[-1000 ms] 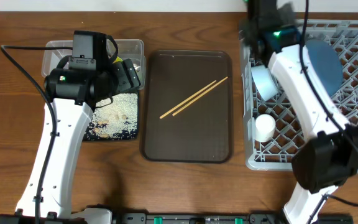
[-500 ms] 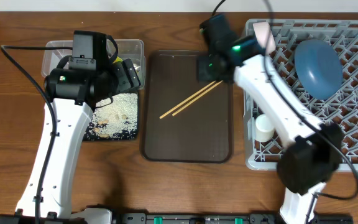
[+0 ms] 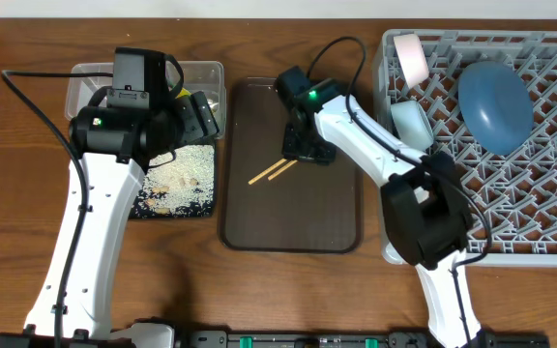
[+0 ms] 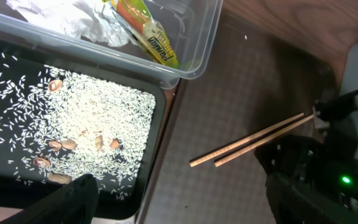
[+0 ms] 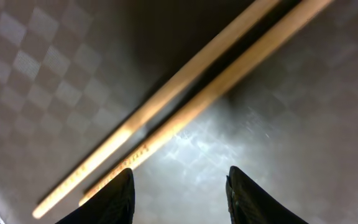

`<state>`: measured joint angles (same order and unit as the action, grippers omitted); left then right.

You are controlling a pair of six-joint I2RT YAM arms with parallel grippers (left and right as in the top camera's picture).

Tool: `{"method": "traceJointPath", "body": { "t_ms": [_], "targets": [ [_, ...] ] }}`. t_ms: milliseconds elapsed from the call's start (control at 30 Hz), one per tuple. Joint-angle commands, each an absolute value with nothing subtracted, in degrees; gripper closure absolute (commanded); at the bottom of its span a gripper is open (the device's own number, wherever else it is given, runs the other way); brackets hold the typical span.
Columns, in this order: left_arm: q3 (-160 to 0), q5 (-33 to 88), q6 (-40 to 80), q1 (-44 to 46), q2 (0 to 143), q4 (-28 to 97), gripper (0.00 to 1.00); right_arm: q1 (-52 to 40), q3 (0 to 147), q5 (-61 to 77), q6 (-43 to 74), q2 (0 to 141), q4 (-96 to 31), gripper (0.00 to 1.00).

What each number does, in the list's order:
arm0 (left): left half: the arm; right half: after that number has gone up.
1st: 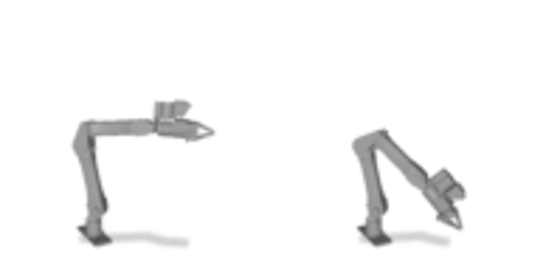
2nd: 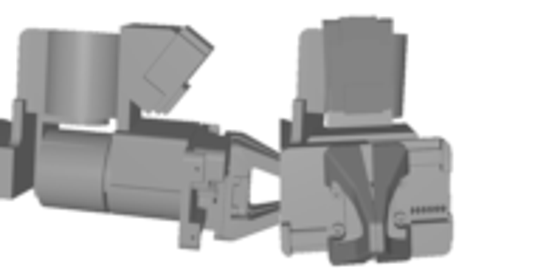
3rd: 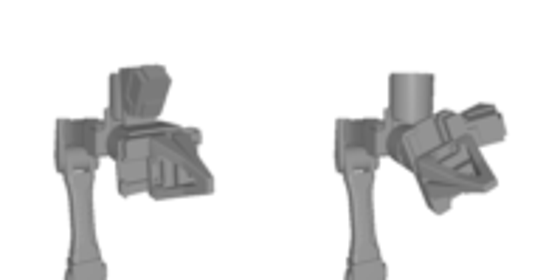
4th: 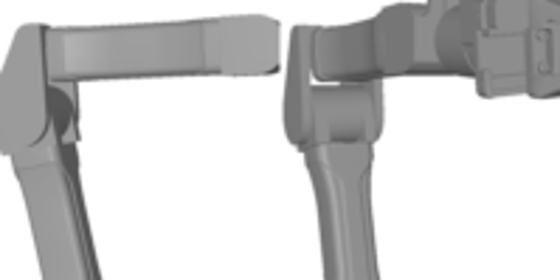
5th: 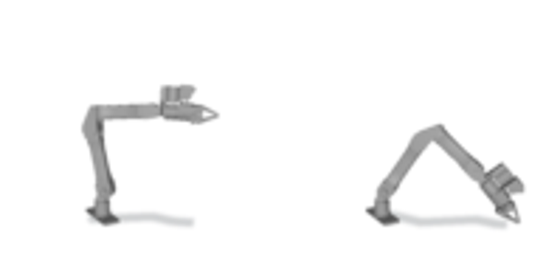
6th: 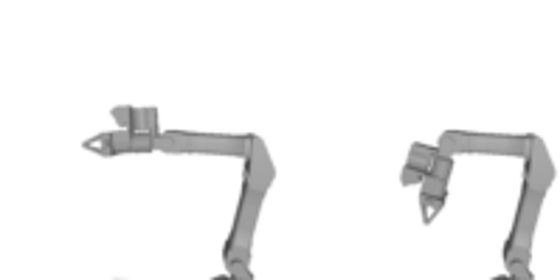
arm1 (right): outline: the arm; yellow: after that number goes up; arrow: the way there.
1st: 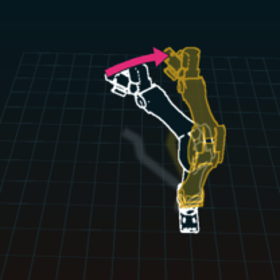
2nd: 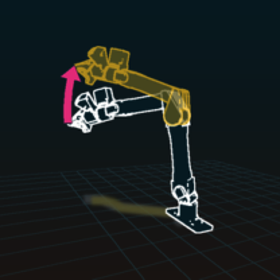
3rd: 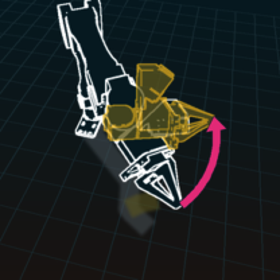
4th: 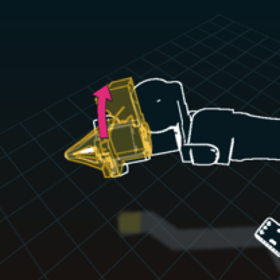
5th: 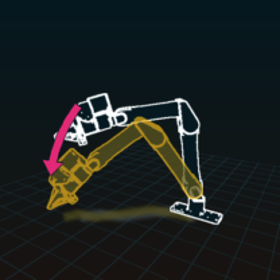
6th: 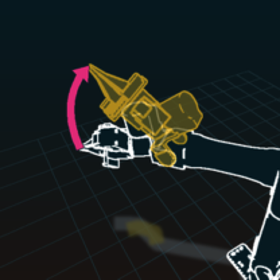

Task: Sort waste into correct bins and load items into the dishwasher rack
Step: 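Reach the right gripper to the wooden chopsticks on the brown tray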

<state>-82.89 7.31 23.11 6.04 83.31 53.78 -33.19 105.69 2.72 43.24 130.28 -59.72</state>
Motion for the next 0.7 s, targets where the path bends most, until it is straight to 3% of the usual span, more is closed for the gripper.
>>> {"method": "traceJointPath", "body": {
  "t_ms": [0, 300, 367, 400, 467, 667],
  "targets": [
    [-82.72, 6.81, 22.76, 5.80, 83.50, 53.95, 0.11, -33.26, 105.89, 0.64, 44.75, 132.51, -58.65, 0.54],
    [-82.72, 6.81, 22.76, 5.80, 83.50, 53.95, 0.11, -33.78, 105.89, 0.10, 44.73, 135.26, -55.90, 0.59],
    [-82.72, 6.81, 22.76, 5.80, 83.50, 53.95, 0.11, -33.78, 105.89, 0.03, 44.58, 135.33, -56.03, 0.69],
    [-82.72, 6.81, 22.76, 5.80, 83.50, 53.95, 0.11, -33.85, 105.89, 0.03, 44.49, 135.35, -56.42, 0.83],
    [-82.72, 6.81, 22.76, 5.80, 83.50, 53.95, 0.11, -34.13, 105.89, 0.03, 44.49, 135.35, -57.78, 0.99],
    [-82.72, 6.81, 22.76, 5.80, 83.50, 53.95, 0.11, -34.52, 105.91, 1.56, 42.09, 135.33, -60.95, 0.99]
  ]
}}
